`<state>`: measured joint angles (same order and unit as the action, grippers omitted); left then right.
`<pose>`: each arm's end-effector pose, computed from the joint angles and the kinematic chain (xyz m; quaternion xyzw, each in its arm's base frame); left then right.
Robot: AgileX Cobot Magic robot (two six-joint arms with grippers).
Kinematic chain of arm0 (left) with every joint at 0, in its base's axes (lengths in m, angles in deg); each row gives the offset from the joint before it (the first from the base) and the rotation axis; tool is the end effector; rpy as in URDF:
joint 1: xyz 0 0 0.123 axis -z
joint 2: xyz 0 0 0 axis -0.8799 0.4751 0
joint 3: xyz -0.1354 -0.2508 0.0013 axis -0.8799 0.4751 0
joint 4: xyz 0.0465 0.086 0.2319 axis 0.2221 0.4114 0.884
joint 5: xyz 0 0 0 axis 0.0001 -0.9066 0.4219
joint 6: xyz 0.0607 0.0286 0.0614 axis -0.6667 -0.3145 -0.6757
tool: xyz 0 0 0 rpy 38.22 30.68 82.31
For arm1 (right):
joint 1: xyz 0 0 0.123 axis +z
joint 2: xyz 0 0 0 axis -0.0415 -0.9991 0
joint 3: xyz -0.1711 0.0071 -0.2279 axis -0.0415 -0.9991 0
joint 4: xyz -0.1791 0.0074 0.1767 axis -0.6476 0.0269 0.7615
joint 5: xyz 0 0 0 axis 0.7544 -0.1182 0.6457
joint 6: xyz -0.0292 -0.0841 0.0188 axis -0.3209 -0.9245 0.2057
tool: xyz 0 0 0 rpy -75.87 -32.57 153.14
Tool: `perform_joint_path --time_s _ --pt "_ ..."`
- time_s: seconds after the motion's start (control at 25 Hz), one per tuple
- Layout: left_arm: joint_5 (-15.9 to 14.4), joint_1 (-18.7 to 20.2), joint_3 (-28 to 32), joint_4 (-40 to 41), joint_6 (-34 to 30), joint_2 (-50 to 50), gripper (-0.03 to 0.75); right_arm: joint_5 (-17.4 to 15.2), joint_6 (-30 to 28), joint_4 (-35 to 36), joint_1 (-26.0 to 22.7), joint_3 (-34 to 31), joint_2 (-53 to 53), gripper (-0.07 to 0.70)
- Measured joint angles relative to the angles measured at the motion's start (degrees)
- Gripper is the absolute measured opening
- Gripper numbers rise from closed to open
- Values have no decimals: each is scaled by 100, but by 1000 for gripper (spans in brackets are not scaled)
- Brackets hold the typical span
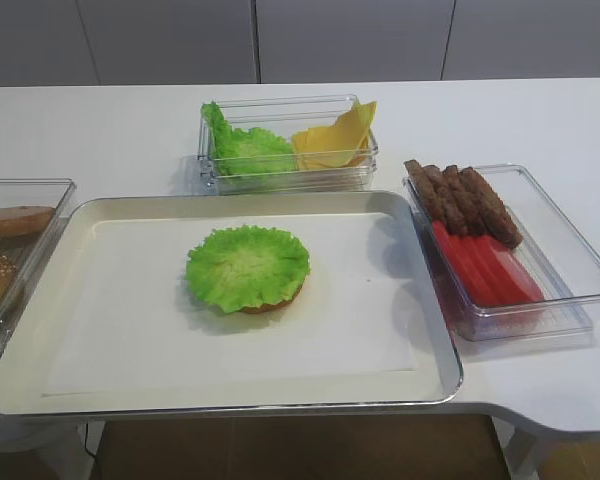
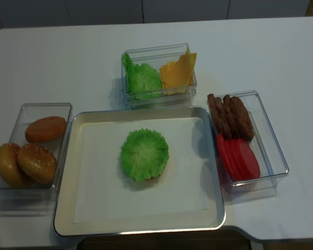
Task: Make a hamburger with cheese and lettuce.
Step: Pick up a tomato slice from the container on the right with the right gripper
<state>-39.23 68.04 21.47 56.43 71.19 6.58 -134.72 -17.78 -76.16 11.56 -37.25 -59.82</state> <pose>-0.0141 -0.0104 0.2652 0.1326 0.8713 -0.0555 0.4692 -0.0103 0.0111 0.2662 -0.0932 0.8638 0.1057 0.4838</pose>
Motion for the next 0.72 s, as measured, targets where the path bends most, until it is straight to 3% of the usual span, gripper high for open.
perform_joint_path --time_s 0.72 --pt "0 0 0 0 0 0 403 0 0 0 0 0 0 554"
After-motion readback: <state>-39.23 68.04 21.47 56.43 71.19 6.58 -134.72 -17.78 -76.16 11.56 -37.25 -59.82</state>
